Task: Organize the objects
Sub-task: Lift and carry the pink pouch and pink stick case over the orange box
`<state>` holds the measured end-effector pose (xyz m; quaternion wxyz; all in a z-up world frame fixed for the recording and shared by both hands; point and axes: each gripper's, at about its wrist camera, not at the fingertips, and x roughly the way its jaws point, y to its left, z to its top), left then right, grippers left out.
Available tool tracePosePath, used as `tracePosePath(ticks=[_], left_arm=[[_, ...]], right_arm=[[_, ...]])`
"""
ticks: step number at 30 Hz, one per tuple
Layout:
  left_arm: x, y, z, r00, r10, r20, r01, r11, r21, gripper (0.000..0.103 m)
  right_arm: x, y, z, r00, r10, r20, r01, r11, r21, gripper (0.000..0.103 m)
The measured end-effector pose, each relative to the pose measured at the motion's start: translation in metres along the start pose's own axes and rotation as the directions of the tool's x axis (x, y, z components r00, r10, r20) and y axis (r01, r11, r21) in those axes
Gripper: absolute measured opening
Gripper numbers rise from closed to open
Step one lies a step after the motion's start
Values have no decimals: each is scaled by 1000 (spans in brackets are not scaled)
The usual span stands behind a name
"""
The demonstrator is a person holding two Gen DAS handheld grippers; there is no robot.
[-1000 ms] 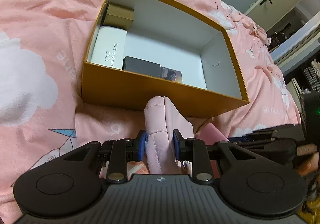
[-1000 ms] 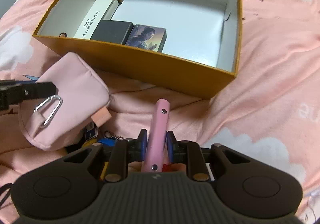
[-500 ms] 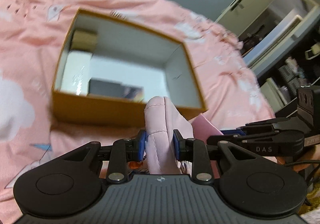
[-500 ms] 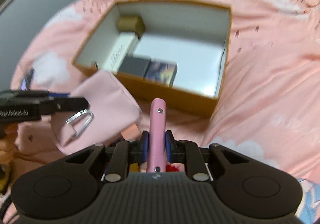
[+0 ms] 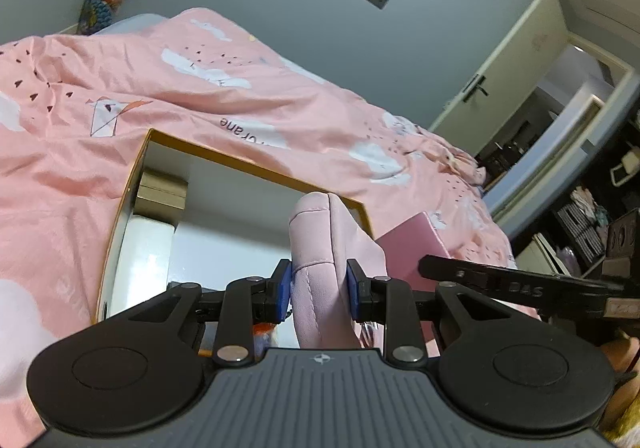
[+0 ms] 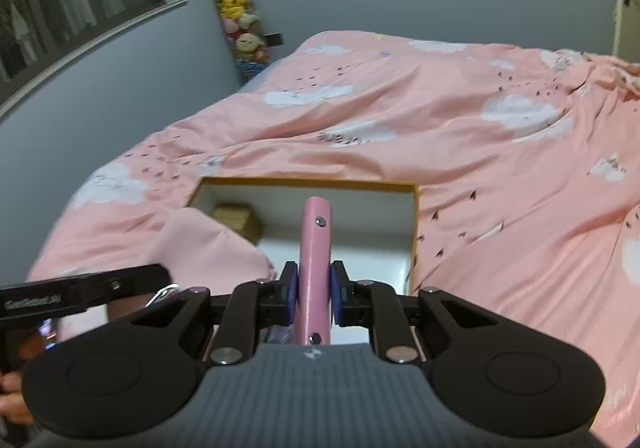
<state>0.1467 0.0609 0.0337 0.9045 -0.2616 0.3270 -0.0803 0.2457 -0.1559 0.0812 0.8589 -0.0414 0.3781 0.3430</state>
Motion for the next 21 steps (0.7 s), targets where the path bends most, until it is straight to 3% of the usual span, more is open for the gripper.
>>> tracePosePath(ticks=[4, 9, 21], left_arm=[[20, 15, 0, 999, 43, -8, -43, 999, -17, 31], [32, 31, -2, 997, 68, -30, -69, 997, -38, 31], [54, 51, -2, 994, 66, -86, -72, 995, -69, 31]], right_arm=[[48, 0, -4, 996, -75, -50, 75, 997, -4, 18], [91, -5, -19, 986, -112, -128, 114, 993, 15, 18], [131, -19, -41, 964, -52, -261, 92, 985, 143, 18]])
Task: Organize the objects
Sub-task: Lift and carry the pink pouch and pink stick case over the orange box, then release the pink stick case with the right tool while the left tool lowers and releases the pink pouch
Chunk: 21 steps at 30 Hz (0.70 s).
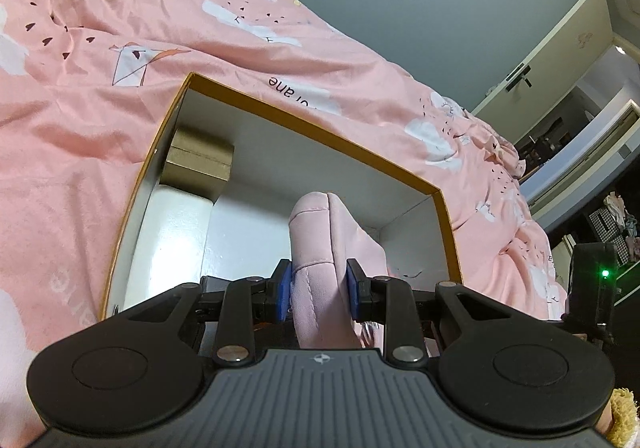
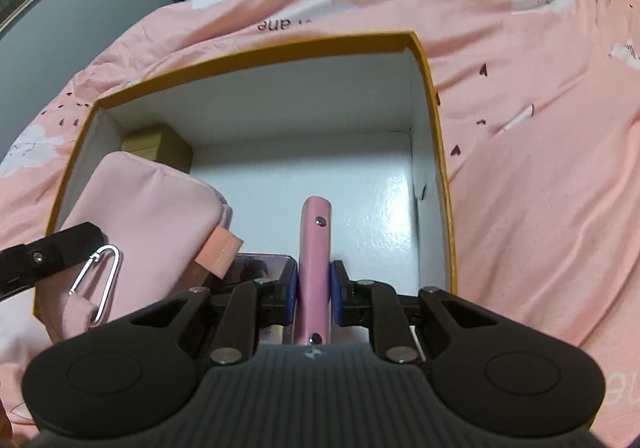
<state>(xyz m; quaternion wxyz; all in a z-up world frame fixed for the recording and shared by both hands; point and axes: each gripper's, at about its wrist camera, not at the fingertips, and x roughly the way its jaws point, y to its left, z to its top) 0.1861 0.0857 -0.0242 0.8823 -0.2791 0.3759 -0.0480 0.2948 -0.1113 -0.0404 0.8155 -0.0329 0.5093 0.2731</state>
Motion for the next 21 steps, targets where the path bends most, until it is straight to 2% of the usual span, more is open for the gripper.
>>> tracePosePath(ticks=[5, 11, 16, 21], left_arm=[[5, 4, 1, 1000, -3, -13, 3, 1000, -10, 31], [9, 6, 1, 1000, -4, -26, 3, 1000, -17, 31], [10, 10, 1, 999, -10, -30, 9, 1000, -26, 31], [13, 10, 1, 999, -6, -40, 5, 1000, -25, 31]], right_arm=[[12, -4, 1, 996, 44, -77, -43, 999, 17, 18], [13, -1, 1, 992, 33, -119, -37, 999, -32, 19], [10, -5, 6, 987, 94, -134, -96, 995, -4, 18], [15, 0, 9, 986, 47, -163, -56, 997, -56, 19]])
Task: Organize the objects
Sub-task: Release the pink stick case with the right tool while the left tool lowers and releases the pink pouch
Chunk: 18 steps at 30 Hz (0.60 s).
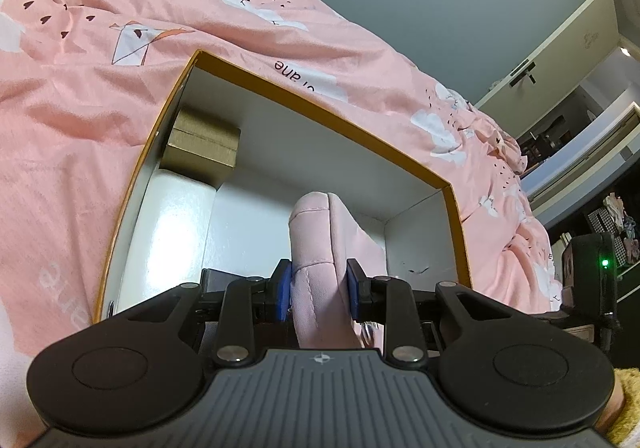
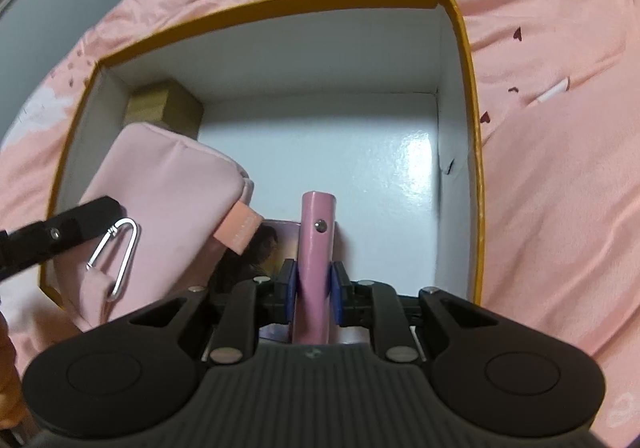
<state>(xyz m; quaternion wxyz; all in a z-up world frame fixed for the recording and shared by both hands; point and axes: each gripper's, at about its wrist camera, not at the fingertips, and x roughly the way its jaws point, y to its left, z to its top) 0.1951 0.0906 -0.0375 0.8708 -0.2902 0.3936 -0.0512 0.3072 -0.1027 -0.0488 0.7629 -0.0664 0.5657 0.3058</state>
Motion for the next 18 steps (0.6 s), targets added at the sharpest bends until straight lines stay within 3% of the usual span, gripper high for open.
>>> tracePosePath(ticks=[3, 7, 13, 15, 18], left_arm=[[1, 0, 0, 1000, 3, -2, -3, 1000, -2, 31], [2, 1, 0, 1000, 7, -3, -7, 1000, -6, 31], [3, 3, 1, 1000, 17, -14, -17, 1000, -7, 31], [3, 4, 2, 1000, 22, -17, -22, 1000, -6, 31], [4, 3, 2, 1000, 22, -22, -23, 1000, -2, 31]], right_arm=[[0, 14, 0, 996, -90, -3, 89, 991, -100, 22], [7, 36, 0, 974, -225, 4, 218, 940, -262, 27], [14, 51, -1, 949, -316, -12, 284, 870, -404, 35], [10, 52, -1, 938, -347, 8, 317, 847, -426, 44], [3, 47, 2, 945, -326, -5, 293, 854, -430, 43]])
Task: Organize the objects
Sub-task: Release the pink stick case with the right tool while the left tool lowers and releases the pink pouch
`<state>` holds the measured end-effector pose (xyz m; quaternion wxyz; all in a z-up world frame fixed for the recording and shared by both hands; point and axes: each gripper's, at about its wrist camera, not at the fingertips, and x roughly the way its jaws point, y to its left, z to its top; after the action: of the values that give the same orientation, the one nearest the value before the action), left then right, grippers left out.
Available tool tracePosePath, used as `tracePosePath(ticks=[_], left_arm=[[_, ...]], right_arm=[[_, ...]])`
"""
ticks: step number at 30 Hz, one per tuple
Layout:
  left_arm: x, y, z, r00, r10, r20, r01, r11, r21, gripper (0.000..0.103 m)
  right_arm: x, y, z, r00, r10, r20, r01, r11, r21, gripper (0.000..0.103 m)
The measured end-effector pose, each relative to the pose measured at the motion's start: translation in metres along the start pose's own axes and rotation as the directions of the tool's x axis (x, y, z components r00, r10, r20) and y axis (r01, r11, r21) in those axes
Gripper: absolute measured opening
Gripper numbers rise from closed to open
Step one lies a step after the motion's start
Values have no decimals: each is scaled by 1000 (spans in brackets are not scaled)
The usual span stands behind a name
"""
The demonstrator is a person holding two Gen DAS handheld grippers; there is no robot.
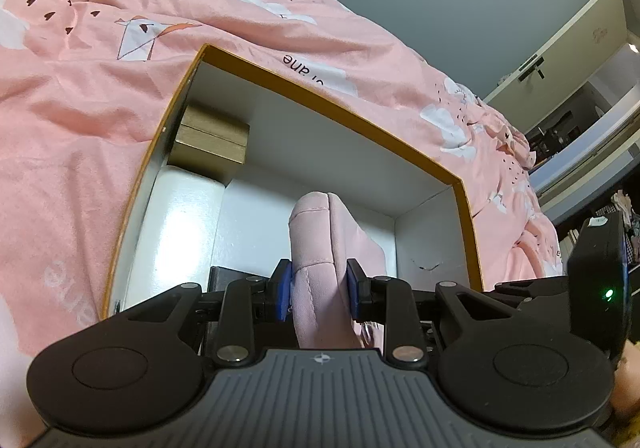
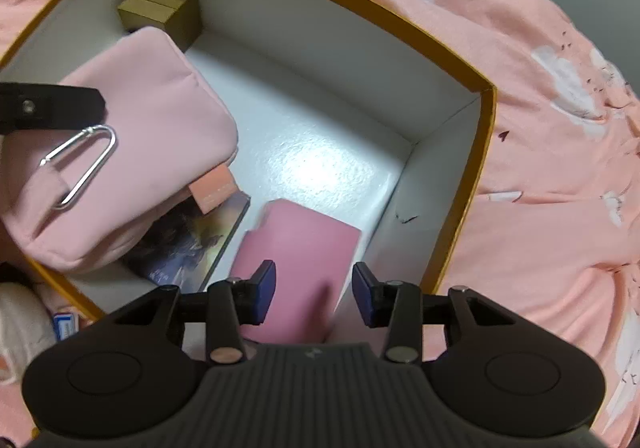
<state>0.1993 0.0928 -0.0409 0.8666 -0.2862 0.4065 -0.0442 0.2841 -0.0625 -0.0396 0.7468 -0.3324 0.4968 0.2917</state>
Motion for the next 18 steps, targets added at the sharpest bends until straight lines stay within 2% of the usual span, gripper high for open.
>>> tracePosePath(ticks=[1, 3, 4, 9, 13, 18], left_arm=[[1, -1, 0, 1000, 1, -2, -1, 1000, 2, 31], [2, -2, 1, 1000, -1, -7, 1, 1000, 3, 31], [4, -2, 1, 1000, -4, -13, 4, 1000, 0, 31], [13, -6, 1, 999, -31, -39, 29, 999, -46, 31], [27, -19, -3, 998, -38, -53, 33, 996, -84, 31], [50, -33, -11, 996, -49, -76, 37, 988, -150, 31]], right_arm=[[0, -4, 0, 1000, 27, -1, -27, 1000, 5, 42], [1, -9, 2, 999, 53, 1, -53, 999, 10, 28], [0, -11, 1, 998, 58, 12, -58, 998, 12, 26], [-25, -29, -5, 987, 68, 145, -80, 994, 78, 26], [-44, -41, -17, 970, 4, 243, -36, 992, 125, 26], [-62, -49, -28, 938, -68, 340, 0, 981, 195, 26]])
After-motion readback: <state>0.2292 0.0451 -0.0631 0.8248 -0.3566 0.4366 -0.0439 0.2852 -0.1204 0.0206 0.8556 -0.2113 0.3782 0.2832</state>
